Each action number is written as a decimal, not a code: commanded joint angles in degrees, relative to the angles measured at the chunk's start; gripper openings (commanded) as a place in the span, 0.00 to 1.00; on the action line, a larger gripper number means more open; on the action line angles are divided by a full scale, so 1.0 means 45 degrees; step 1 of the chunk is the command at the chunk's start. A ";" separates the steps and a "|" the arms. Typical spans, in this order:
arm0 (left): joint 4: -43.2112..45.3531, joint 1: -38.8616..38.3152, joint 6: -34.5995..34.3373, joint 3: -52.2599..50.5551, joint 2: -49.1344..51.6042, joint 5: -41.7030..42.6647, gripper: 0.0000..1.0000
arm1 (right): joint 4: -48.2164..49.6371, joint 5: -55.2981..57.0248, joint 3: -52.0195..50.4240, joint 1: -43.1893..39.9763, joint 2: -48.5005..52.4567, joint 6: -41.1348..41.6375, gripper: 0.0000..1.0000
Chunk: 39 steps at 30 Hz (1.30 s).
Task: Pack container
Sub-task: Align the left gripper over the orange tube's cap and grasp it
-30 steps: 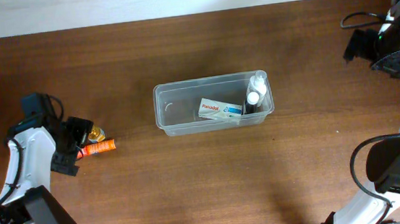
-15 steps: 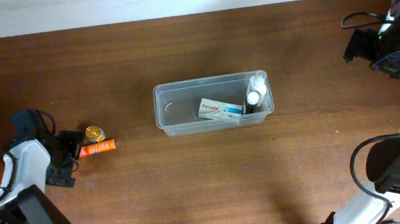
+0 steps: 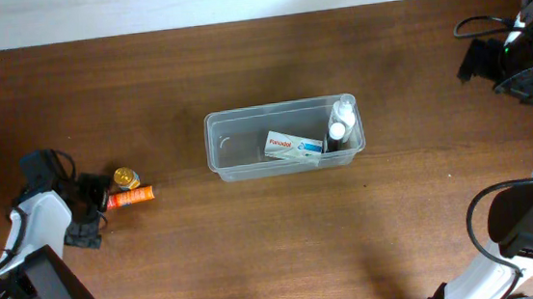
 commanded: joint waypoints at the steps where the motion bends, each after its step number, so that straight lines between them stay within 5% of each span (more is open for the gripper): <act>1: 0.0282 0.0034 -0.0121 -0.0539 -0.0228 -0.0185 0.99 | 0.0039 -0.0019 0.0010 0.0029 0.0029 0.0155 0.98; 32: 0.2021 -0.1132 -0.0058 -0.2084 -0.0083 -0.0189 0.89 | 0.0039 -0.0024 0.0010 0.0029 0.0029 0.0155 0.98; 39: 0.2079 -0.1554 -0.0063 -0.2210 -0.0083 -0.0194 0.57 | 0.0039 -0.0019 0.0010 0.0029 0.0029 0.0155 0.98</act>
